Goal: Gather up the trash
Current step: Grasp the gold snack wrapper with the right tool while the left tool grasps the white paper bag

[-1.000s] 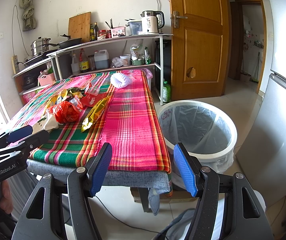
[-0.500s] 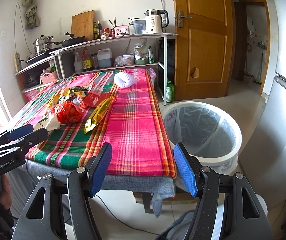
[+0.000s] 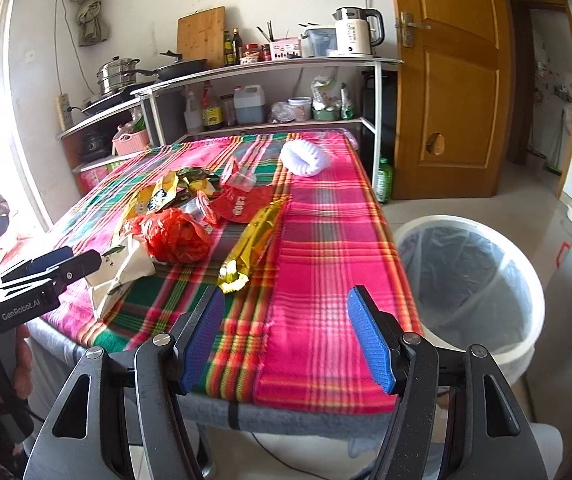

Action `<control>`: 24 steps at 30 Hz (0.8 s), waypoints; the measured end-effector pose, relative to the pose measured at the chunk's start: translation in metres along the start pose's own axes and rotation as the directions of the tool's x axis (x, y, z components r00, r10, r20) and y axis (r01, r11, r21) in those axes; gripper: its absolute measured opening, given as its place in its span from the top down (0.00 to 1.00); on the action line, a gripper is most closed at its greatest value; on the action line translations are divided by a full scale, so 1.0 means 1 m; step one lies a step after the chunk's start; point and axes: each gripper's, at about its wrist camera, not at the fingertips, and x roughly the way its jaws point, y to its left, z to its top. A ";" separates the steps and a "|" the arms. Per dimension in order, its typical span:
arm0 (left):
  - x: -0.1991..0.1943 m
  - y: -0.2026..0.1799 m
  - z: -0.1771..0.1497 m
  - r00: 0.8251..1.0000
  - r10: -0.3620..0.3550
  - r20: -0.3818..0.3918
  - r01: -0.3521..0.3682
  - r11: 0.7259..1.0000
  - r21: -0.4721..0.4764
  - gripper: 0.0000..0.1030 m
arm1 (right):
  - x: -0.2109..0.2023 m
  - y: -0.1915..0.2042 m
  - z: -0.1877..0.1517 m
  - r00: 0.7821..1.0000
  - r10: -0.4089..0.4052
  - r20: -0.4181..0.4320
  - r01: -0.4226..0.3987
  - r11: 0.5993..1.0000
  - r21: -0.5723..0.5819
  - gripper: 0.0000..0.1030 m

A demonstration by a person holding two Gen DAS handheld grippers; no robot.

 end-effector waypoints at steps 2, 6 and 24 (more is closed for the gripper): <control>0.008 0.008 0.000 1.000 -0.001 -0.021 0.001 1.000 -0.014 0.29 | 0.008 0.004 0.006 1.000 0.011 -0.003 -0.011 1.000 -0.007 0.37; 0.021 0.018 -0.002 0.998 -0.022 -0.056 0.021 0.999 -0.027 0.29 | 0.026 0.012 0.015 0.999 0.028 -0.017 -0.029 0.999 -0.018 0.37; 0.034 0.018 -0.005 0.992 -0.082 -0.094 0.080 0.996 -0.031 0.61 | 0.102 0.024 0.031 0.986 0.051 -0.156 -0.046 0.998 0.032 0.68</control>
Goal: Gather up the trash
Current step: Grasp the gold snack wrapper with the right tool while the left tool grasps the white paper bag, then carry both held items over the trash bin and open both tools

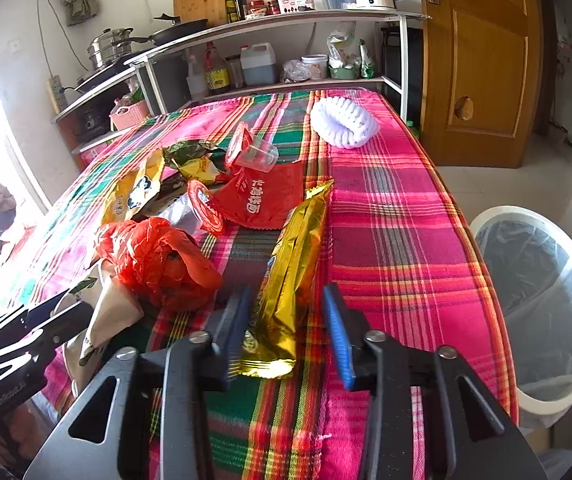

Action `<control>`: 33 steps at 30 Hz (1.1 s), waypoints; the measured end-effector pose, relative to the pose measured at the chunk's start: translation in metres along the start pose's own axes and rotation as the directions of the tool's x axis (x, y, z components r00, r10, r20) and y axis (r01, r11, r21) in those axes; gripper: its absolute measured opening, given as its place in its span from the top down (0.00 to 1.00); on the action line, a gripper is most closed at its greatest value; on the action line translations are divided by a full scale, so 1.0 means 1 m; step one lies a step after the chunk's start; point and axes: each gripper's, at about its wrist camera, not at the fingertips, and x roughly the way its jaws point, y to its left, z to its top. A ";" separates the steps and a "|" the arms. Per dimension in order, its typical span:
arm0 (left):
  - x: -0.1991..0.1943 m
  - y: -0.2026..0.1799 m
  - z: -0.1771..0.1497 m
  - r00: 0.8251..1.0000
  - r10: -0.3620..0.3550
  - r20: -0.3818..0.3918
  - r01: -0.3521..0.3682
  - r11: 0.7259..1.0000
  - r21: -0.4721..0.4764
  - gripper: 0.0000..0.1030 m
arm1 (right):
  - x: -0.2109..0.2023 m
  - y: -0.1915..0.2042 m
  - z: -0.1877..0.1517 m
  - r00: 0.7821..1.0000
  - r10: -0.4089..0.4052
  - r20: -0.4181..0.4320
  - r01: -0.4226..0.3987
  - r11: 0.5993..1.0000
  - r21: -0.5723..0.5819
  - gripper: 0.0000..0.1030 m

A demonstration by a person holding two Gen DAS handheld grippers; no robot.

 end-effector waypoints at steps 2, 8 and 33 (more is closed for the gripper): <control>-0.001 0.000 -0.001 1.000 -0.004 0.001 0.004 1.000 0.001 0.65 | 0.000 0.001 -0.001 1.000 0.004 -0.004 -0.004 1.000 -0.004 0.74; -0.008 -0.003 -0.003 0.999 -0.035 0.007 0.035 0.999 0.005 0.81 | -0.007 -0.002 -0.006 1.000 0.014 -0.002 -0.014 1.000 0.005 0.79; -0.041 -0.063 0.018 0.987 -0.135 0.086 0.129 0.989 0.074 0.87 | -0.088 -0.058 -0.040 0.994 -0.052 0.099 0.041 0.993 0.112 0.80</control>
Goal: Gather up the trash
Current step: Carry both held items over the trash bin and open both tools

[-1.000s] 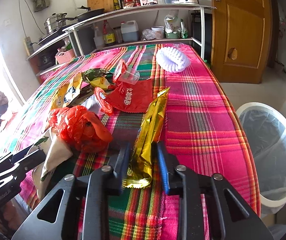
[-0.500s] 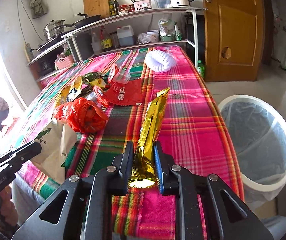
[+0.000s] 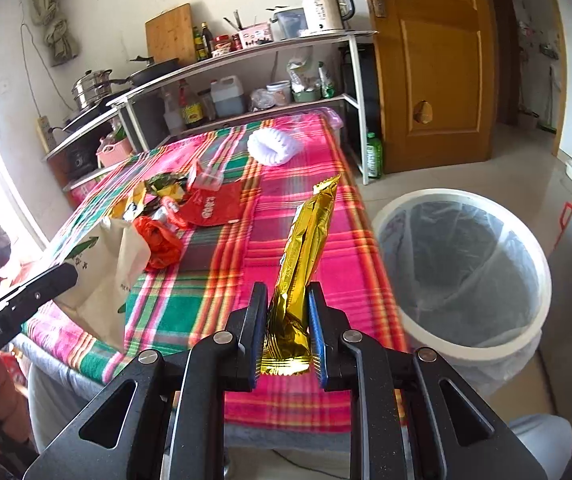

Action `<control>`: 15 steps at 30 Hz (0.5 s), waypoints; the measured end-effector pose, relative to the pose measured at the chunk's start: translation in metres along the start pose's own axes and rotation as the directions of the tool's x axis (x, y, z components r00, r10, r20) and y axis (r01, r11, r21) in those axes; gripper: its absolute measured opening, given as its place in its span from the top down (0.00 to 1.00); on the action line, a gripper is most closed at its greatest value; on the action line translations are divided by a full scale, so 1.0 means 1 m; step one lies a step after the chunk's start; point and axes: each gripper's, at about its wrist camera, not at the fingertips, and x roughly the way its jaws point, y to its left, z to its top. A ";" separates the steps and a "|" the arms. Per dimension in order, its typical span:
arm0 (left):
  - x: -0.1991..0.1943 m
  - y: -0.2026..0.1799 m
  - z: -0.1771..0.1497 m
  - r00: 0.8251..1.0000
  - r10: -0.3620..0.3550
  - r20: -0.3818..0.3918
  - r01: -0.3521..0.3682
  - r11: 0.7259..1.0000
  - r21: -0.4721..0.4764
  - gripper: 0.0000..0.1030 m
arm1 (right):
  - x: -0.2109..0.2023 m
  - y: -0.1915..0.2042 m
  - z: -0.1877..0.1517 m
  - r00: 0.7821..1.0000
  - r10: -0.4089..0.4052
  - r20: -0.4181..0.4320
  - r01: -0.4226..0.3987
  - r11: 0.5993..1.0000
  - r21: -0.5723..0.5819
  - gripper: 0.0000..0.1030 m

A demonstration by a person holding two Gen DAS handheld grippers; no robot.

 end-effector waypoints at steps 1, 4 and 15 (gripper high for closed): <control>0.003 -0.004 0.003 1.000 -0.011 0.002 0.011 1.000 0.008 0.87 | -0.002 -0.004 0.000 1.000 -0.006 0.003 0.005 1.000 0.005 0.80; 0.015 -0.021 0.011 0.999 -0.046 0.003 0.046 0.998 0.031 0.87 | -0.008 -0.018 -0.001 0.999 -0.030 0.012 0.029 0.999 0.029 0.80; 0.077 -0.086 0.034 0.985 -0.164 -0.049 0.168 0.981 0.095 0.87 | -0.005 -0.080 0.000 0.994 -0.105 -0.006 0.105 0.988 0.115 0.80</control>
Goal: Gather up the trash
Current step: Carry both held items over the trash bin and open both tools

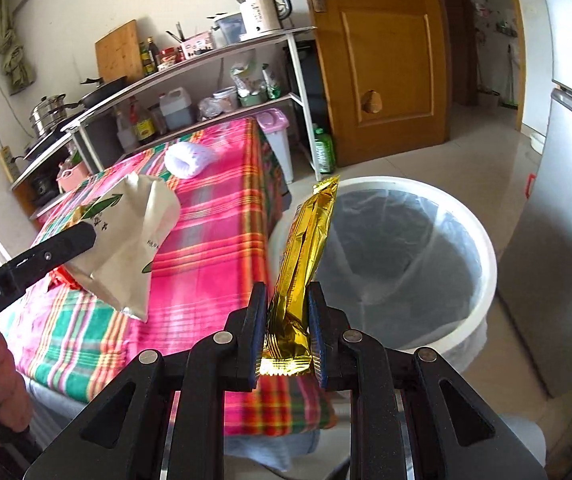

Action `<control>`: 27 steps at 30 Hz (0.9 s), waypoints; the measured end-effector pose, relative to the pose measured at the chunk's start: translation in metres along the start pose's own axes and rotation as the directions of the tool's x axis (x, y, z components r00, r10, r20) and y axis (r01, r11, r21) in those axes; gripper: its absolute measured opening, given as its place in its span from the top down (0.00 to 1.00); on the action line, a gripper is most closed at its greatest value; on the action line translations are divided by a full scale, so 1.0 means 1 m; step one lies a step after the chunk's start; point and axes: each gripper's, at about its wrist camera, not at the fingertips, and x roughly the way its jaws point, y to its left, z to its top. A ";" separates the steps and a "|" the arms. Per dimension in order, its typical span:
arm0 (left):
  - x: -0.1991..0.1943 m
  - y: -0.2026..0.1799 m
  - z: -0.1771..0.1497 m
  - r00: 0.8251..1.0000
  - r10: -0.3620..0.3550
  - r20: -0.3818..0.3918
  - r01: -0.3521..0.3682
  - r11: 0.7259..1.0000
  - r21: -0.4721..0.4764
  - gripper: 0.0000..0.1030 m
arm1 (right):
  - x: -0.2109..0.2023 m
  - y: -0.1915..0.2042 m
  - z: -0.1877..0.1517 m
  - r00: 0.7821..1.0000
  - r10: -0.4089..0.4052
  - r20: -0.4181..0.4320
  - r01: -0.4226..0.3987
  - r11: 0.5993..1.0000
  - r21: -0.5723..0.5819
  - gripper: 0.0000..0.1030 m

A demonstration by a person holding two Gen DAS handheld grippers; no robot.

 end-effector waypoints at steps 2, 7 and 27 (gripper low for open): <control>0.013 -0.008 0.006 1.000 -0.016 -0.012 0.016 1.000 0.007 0.87 | 0.004 -0.009 0.001 1.000 -0.010 -0.007 0.010 1.000 0.012 0.80; 0.045 -0.026 0.015 0.998 -0.050 -0.045 0.051 0.998 0.020 0.87 | 0.016 -0.031 0.002 0.999 -0.032 -0.033 0.033 0.998 0.048 0.80; 0.098 -0.051 0.016 0.987 -0.101 -0.127 0.106 0.994 0.030 0.74 | 0.028 -0.066 0.003 0.996 -0.071 -0.059 0.077 0.991 0.109 0.59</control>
